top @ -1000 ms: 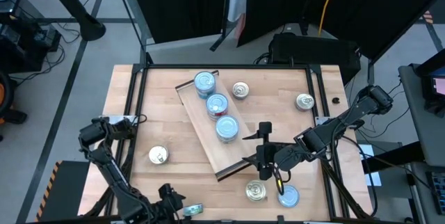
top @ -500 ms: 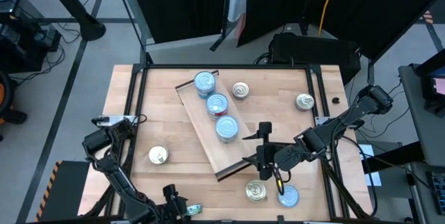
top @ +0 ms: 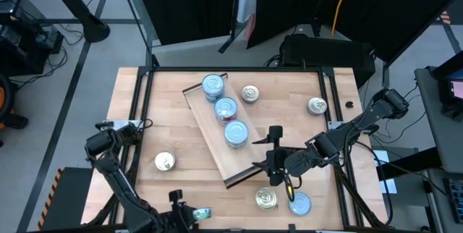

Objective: Stack canned seafood by type on shelf
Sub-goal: Stack the green tuna can on top of the green tuna cans on the shelf

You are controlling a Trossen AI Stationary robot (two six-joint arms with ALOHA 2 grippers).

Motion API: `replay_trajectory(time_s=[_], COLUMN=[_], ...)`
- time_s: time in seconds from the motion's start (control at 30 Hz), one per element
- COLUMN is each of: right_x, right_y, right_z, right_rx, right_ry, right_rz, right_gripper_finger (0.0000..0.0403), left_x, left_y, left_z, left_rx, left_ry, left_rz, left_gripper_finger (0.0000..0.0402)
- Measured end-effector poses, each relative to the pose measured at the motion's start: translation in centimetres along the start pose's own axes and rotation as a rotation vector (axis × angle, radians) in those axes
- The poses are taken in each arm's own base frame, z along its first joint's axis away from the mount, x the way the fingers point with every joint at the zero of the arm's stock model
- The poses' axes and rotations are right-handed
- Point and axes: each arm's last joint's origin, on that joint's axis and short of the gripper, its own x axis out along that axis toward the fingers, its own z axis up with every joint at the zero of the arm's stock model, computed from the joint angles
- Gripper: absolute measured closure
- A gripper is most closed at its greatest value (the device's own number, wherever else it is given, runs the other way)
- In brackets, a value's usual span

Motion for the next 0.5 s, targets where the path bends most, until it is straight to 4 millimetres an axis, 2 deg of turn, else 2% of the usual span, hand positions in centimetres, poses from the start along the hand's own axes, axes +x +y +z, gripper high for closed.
replay_trajectory(time_s=[0.13, 0.27, 0.4, 0.5], right_x=[0.0, -0.1, -1.0, -2.6], right_y=[0.0, -0.1, -0.6, -1.4], right_z=[-0.5, -0.8, -0.6, -0.3], right_rx=[-0.032, -0.05, -0.046, -0.017], right_ry=[0.043, 0.072, 0.059, 0.03], right_rz=[-0.004, -0.012, -0.028, -0.041], right_gripper_finger=[0.0088, 0.0088, 0.0088, 0.0088], left_x=[-3.9, -7.3, -8.5, -8.1], left_y=[0.9, 2.2, 4.0, 5.8], left_z=[3.3, 6.9, 10.6, 13.1], left_rx=[0.098, 0.31, 0.573, 0.717], left_ry=[-0.105, -0.283, -0.419, -0.413], left_rz=[0.059, 0.196, 0.442, 0.642], left_gripper_finger=[0.0259, 0.0259, 0.0258, 0.0254])
